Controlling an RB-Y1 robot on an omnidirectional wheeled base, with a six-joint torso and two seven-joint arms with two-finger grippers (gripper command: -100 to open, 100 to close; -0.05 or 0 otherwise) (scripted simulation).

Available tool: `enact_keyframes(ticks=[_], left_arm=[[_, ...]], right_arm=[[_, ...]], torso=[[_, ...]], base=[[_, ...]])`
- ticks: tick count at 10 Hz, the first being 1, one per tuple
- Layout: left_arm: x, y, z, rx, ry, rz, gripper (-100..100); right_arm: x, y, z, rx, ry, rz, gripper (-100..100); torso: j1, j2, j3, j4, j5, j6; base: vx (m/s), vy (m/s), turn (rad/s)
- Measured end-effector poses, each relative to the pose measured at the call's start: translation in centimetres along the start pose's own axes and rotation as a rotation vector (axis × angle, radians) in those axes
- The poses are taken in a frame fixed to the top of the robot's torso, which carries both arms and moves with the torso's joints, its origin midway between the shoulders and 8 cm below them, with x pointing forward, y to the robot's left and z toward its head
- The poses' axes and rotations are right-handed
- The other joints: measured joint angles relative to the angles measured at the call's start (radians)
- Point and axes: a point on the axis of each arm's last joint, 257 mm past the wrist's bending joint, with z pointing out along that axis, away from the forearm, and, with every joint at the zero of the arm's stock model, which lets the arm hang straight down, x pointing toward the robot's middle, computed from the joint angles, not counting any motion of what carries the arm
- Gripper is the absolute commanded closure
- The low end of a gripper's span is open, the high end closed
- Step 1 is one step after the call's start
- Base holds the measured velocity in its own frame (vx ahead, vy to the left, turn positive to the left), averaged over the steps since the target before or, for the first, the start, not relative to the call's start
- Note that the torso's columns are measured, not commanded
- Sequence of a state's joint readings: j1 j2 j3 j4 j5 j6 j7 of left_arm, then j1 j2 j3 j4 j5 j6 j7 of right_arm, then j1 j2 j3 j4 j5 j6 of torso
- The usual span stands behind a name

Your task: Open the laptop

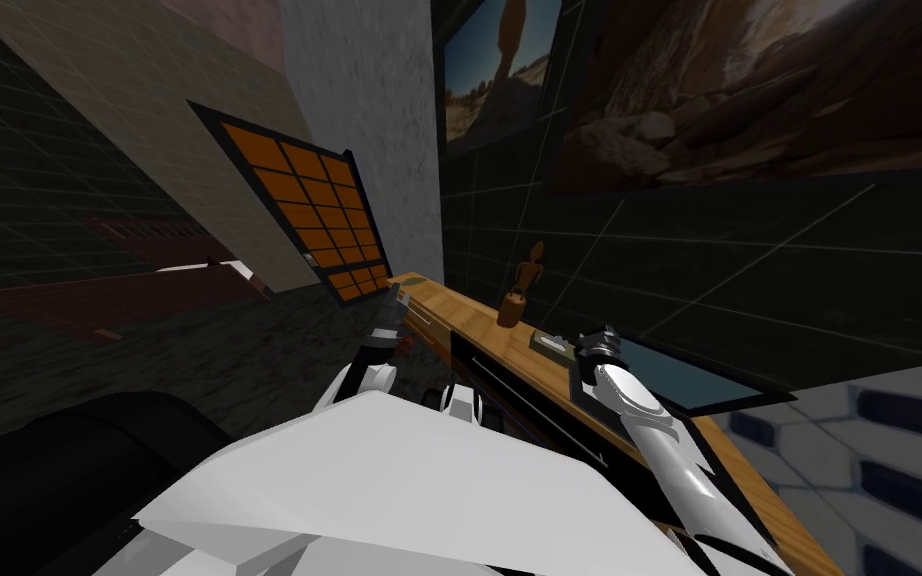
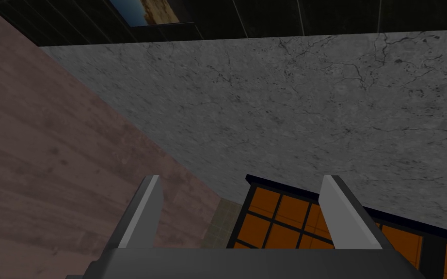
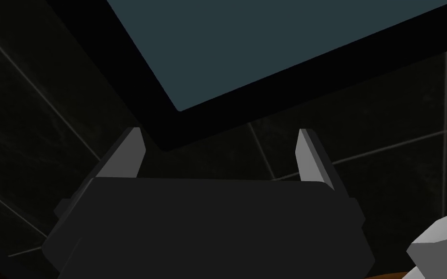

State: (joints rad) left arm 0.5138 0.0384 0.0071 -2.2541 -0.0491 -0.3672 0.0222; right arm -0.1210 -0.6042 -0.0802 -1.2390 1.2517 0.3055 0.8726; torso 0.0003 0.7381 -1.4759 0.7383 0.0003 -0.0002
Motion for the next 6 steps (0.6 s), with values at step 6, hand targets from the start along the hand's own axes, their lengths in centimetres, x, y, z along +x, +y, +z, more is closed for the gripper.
enact_keyframes(ticks=[6], left_arm=[[0.0, 0.0, 0.0, 0.000, 0.000, 0.000, 0]], right_arm=[[4.8, -3.9, 2.1, 0.011, 0.068, -0.075, -100]], torso=[[-0.001, 0.000, 0.000, 0.000, 0.000, 0.000]], base=[[0.034, 0.077, 0.021]])
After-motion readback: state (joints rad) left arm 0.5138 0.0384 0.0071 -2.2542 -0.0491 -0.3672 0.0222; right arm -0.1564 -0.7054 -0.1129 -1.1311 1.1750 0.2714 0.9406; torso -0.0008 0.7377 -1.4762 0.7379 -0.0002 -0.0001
